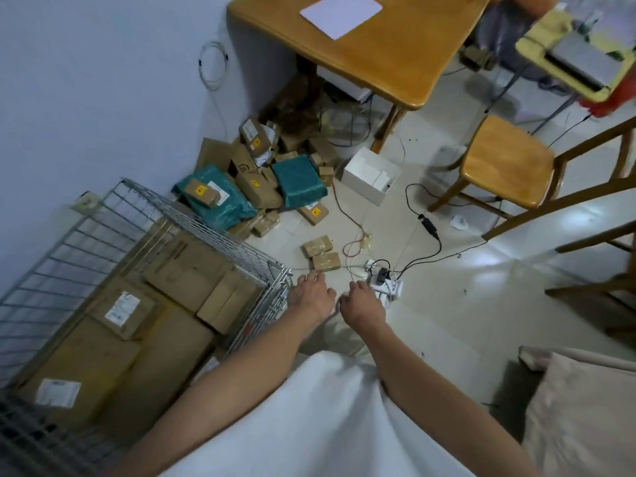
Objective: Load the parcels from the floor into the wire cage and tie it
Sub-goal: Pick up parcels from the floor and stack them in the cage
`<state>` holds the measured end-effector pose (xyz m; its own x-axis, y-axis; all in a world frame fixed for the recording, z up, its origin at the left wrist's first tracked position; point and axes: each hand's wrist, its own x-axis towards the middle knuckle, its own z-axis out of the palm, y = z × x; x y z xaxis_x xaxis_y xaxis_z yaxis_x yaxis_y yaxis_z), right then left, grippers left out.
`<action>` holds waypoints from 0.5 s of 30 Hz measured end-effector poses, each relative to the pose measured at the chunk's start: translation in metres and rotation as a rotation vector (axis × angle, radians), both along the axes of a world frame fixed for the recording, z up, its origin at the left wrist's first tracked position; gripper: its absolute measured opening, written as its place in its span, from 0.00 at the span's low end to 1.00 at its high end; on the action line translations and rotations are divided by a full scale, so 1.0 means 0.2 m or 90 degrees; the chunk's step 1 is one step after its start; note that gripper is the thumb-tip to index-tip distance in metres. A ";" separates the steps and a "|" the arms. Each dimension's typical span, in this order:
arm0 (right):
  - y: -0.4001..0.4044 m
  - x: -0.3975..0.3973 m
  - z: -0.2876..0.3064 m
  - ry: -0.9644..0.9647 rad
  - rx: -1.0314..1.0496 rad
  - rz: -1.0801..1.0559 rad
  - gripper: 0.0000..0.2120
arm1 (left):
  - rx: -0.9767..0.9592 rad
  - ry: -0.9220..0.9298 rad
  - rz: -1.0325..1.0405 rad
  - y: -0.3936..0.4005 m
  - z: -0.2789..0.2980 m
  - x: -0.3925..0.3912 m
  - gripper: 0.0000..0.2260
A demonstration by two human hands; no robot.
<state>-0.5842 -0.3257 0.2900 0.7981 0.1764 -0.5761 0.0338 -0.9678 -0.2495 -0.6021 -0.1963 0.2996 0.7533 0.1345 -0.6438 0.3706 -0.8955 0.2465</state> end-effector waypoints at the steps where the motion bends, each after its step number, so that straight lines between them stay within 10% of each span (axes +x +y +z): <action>1: 0.00 0.06 -0.01 -0.001 -0.009 0.013 0.19 | 0.011 0.004 -0.006 0.02 -0.02 0.05 0.25; 15: -0.06 1.30 -0.15 0.080 -0.042 0.155 0.19 | -0.017 0.100 0.159 0.13 -0.19 0.97 0.21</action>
<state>-0.3235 -0.3374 0.2602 0.6590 0.3128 -0.6841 0.2396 -0.9494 -0.2033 -0.4074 -0.1700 0.2612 0.5899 0.2849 -0.7555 0.6145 -0.7654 0.1912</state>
